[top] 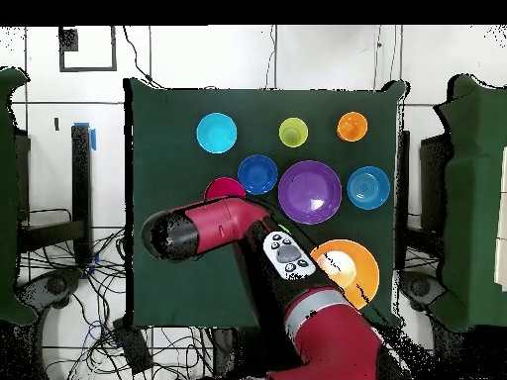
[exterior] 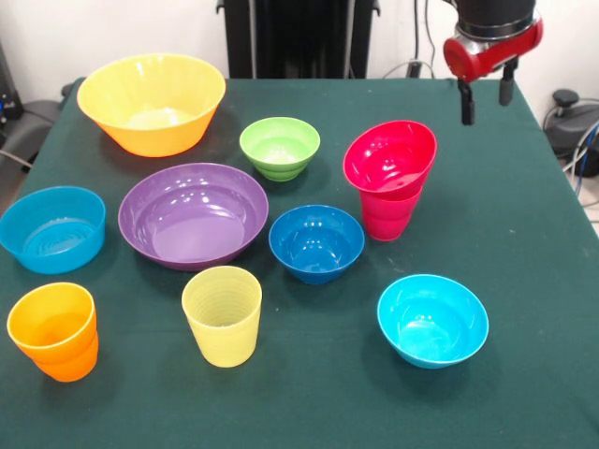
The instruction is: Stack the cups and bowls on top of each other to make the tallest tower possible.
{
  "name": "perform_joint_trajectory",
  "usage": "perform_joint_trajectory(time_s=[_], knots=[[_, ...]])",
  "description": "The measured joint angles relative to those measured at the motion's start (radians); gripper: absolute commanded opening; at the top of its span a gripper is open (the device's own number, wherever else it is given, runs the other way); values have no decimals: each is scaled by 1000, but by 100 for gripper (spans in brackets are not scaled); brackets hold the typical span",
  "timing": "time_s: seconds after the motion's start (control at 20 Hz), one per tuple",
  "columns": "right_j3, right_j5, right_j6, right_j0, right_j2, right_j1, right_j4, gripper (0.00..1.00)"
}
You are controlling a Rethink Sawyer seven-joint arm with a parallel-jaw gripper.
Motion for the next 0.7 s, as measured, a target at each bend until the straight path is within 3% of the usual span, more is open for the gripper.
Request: perform_joint_trajectory(time_s=[0.35, 0.7], knots=[[0, 14, 0, -33, 0, -33, 0, 100], [-2, 117, 0, -48, 0, -114, 4, 100]])
